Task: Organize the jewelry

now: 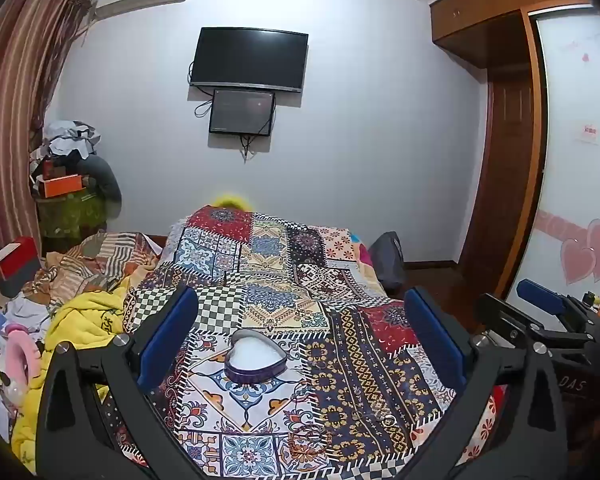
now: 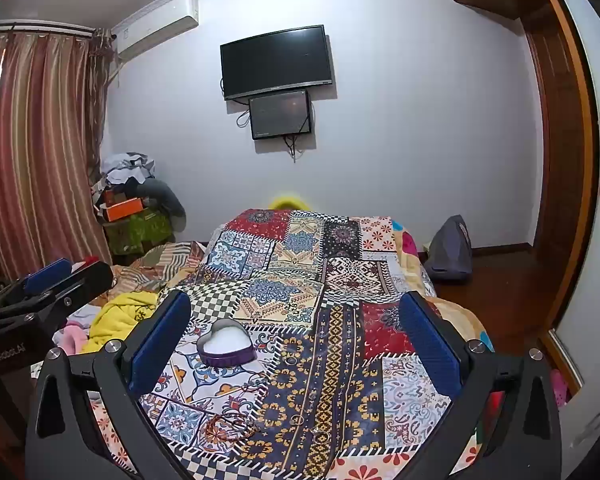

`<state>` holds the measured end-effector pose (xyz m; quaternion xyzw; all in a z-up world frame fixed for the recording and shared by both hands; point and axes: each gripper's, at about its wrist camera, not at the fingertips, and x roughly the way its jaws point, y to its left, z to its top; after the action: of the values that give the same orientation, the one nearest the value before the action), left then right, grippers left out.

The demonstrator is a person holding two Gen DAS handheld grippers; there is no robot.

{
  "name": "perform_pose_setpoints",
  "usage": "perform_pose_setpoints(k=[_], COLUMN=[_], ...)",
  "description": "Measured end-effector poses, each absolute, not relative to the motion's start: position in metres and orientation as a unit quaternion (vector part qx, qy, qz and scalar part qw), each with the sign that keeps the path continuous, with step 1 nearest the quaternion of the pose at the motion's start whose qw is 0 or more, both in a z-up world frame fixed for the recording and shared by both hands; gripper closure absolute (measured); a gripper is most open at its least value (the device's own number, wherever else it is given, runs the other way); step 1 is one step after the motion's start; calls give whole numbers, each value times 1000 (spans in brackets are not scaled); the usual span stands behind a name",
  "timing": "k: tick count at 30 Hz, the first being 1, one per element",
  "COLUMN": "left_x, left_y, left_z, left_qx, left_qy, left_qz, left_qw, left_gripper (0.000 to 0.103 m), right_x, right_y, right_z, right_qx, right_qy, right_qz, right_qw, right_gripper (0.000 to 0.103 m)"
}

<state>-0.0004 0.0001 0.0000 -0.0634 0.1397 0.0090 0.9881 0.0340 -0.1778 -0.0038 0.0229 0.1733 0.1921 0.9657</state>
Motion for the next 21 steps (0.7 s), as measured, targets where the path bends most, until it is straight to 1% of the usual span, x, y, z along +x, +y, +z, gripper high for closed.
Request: perform_pose_setpoints(k=[19, 21], left_x=[1, 2], left_y=[10, 2], left_z=[4, -1], left_qx=[-66, -61], left_qy=[143, 143], left_qz=[15, 10], left_qw=[988, 988], left_gripper=[0, 0], right_x=[35, 35], right_y=[-179, -179], right_z=[-3, -3], right_qx=[27, 27], right_qy=[174, 175], right_qz=[194, 194], right_qw=[965, 965], right_gripper=[0, 0])
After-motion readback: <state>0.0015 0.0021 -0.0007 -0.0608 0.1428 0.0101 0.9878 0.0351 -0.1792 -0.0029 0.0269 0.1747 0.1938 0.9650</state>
